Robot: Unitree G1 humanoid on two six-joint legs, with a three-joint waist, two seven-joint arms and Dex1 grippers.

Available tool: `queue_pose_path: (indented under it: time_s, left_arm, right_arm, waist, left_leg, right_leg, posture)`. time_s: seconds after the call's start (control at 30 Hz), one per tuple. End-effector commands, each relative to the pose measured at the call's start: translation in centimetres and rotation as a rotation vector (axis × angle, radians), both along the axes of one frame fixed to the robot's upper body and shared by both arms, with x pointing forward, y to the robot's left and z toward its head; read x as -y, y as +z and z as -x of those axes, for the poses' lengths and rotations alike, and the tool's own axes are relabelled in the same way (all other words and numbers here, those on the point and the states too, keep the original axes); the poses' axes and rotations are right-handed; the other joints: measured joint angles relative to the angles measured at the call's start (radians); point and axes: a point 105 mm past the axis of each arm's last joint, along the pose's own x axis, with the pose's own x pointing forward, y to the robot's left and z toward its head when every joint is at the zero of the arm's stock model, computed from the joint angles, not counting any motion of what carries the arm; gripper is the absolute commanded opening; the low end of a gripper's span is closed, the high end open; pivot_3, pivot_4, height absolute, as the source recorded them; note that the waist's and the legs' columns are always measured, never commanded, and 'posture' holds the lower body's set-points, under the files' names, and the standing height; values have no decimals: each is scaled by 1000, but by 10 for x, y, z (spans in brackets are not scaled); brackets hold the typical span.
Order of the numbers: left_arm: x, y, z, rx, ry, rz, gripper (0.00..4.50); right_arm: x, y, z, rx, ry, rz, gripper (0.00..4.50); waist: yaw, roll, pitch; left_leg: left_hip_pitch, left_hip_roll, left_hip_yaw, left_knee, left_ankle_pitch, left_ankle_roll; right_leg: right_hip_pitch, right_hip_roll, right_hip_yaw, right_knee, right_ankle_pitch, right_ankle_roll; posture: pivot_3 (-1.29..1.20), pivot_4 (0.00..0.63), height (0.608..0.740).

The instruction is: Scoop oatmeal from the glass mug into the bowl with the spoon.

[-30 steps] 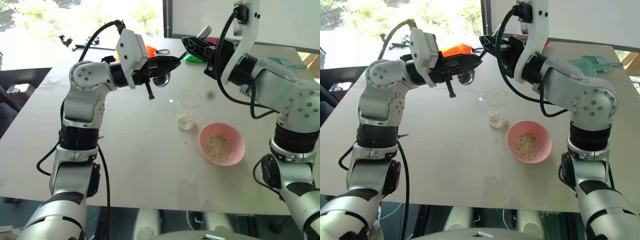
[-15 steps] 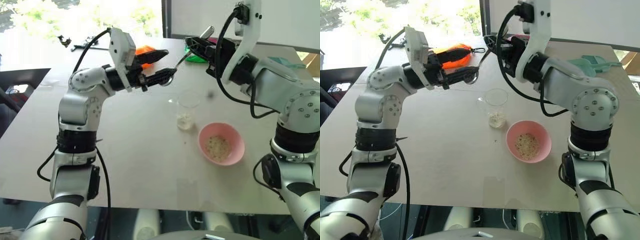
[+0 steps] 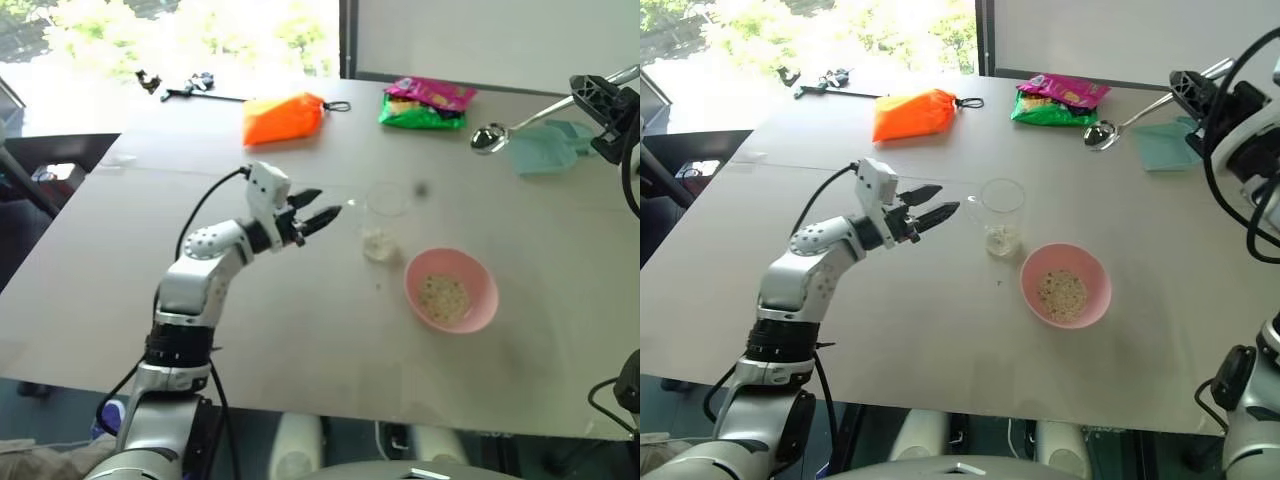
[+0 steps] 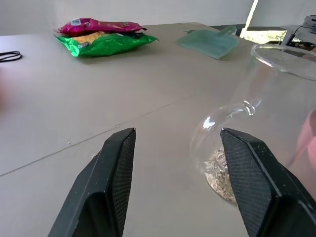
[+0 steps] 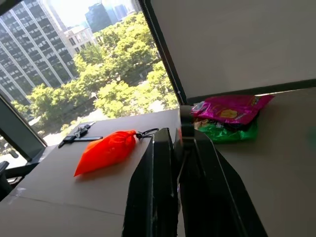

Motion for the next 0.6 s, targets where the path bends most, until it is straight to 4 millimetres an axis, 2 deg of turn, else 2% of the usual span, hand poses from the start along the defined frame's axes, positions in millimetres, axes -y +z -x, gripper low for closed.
queue_pose_path:
  time_s: [0.03, 0.3, 0.4, 0.53, 0.6]
  left_arm:
    - [7, 8, -3, 55, -21, -2, 2837]
    - [18, 2, -22, 80, 3, -41, 2837]
    - [22, 0, -24, 86, 3, -38, 2092]
    - [25, -2, -26, 89, 11, -28, 193]
    - [26, -1, -27, 91, 24, -17, 89]
  right_arm:
    - [1, 18, 15, 81, 0, -12, 0]
    - [3, 13, 23, 68, -19, -5, 0]
    - [1, 11, 25, 63, -19, 0, 0]
    - [-2, 11, 26, 62, -6, 3, 0]
    - [-9, 13, 26, 69, 24, 10, 0]
  waist:
    - [-10, 0, 0]
    - [-6, 1, 0]
    - [0, 1, 0]
    - [2, 1, 0]
    - [2, 1, 0]
  left_leg:
    - [1, 0, 1, 0, 0, 0]
    - [1, 1, 2, 0, 0, 0]
    - [0, 1, 2, 0, 0, 0]
    - [0, 1, 1, 0, 0, 0]
    - [0, 1, 1, 0, 0, 0]
  right_leg:
    - [0, 1, 2, 1, 0, 0]
    - [0, 1, 3, 0, 0, 0]
    - [0, 1, 3, -1, 0, 1]
    - [0, 1, 2, -1, 0, 1]
    - [0, 1, 2, -1, 0, 1]
  posture:
    - [0, 150, 740]
    - [0, 150, 740]
    - [0, 150, 740]
    - [0, 150, 740]
    - [0, 150, 740]
